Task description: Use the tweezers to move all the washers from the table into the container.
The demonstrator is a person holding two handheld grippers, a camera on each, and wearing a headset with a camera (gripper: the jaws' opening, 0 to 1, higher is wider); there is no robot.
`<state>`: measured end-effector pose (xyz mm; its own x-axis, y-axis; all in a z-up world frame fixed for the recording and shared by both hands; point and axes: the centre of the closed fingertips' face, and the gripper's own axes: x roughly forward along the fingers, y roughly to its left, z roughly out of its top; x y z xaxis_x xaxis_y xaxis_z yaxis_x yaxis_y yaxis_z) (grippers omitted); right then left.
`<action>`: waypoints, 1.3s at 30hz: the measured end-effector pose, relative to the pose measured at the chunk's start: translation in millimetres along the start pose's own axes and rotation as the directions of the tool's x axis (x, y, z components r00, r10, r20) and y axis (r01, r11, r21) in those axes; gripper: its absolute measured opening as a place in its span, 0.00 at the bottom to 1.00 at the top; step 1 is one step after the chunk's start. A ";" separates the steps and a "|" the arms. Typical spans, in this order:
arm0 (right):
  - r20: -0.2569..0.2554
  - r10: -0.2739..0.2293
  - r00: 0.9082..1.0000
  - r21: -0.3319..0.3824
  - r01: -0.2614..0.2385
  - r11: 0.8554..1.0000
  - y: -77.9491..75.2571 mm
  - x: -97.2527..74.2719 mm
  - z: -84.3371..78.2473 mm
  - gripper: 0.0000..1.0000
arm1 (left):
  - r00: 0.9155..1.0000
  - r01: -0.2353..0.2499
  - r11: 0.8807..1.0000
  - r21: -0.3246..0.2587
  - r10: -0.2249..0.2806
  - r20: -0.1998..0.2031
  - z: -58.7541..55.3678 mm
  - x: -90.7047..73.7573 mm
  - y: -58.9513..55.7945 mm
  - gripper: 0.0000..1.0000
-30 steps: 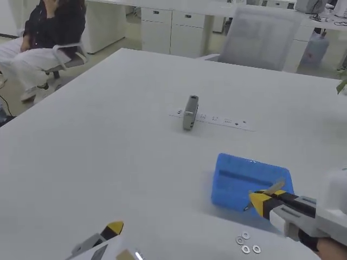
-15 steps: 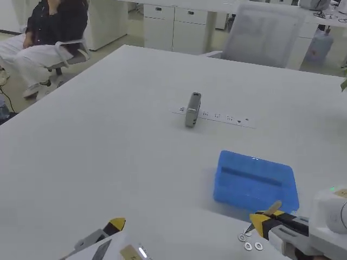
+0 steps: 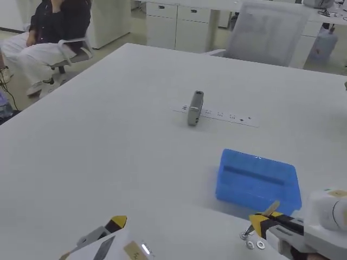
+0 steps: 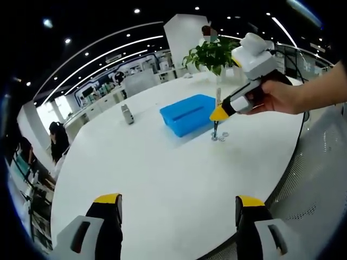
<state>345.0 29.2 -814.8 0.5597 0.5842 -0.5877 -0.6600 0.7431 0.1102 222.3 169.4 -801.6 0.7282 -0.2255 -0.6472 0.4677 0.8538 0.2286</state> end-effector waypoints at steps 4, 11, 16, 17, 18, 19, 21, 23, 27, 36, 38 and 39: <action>-0.007 -0.003 1.000 -0.026 0.003 1.000 3.9 -1.5 -0.5 0.03 | 1.000 -0.001 1.000 0.001 0.002 -0.002 -0.3 0.0 0.2 0.88; -0.014 -0.005 1.000 -0.040 0.004 0.999 3.0 -3.1 -2.3 0.03 | 1.000 0.000 1.000 0.006 0.001 -0.004 -0.4 0.3 -0.2 0.88; -0.012 -0.013 1.000 -0.021 0.013 1.000 0.4 -3.3 -2.4 0.03 | 1.000 -0.002 1.000 0.007 0.002 -0.006 -0.7 0.4 0.1 0.87; -0.012 -0.013 1.000 -0.020 0.013 1.000 0.6 -3.4 -2.3 0.03 | 1.000 -0.002 1.000 0.007 0.002 -0.008 -1.1 0.4 0.1 0.87; -0.013 -0.013 1.000 -0.019 0.013 1.000 1.0 -3.2 -2.5 0.03 | 1.000 -0.002 1.000 0.007 0.002 -0.008 -1.2 0.4 0.1 0.87; -0.014 -0.011 1.000 -0.014 0.010 1.000 1.1 -2.6 -2.9 0.03 | 1.000 -0.002 1.000 0.007 0.002 -0.008 -1.1 0.3 0.0 0.87; -0.012 -0.009 1.000 -0.013 0.009 1.000 1.3 -1.7 -3.0 0.03 | 1.000 -0.002 1.000 0.007 0.002 -0.006 -0.9 0.1 0.0 0.87; -0.014 -0.016 1.000 -0.018 0.015 1.000 1.5 -1.7 -2.9 0.03 | 1.000 -0.002 1.000 0.007 0.002 -0.009 -1.5 0.1 -0.1 0.87; -0.013 -0.015 1.000 -0.036 0.014 0.999 3.1 -1.2 -2.6 0.03 | 1.000 -0.003 1.000 0.008 0.004 -0.009 -1.6 -0.2 0.2 0.87; -0.021 -0.017 1.000 -0.001 0.017 1.000 -3.7 -1.0 -2.3 0.02 | 1.000 -0.004 1.000 0.009 0.004 -0.006 -1.1 -0.3 0.3 0.87; -0.017 -0.015 1.000 -0.004 0.015 1.000 -3.3 -2.8 0.1 0.02 | 1.000 -0.004 1.000 0.009 0.004 -0.008 -1.3 -0.1 0.2 0.87; -0.010 -0.013 1.000 -0.003 0.013 1.000 -3.6 -4.8 3.6 0.02 | 1.000 -0.005 1.000 0.010 0.005 -0.010 -1.5 0.1 0.4 0.87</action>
<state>346.5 24.9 -809.5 0.5634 0.5712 -0.5969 -0.6543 0.7496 0.0997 221.8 170.5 -802.7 0.7257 -0.2168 -0.6530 0.4692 0.8501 0.2392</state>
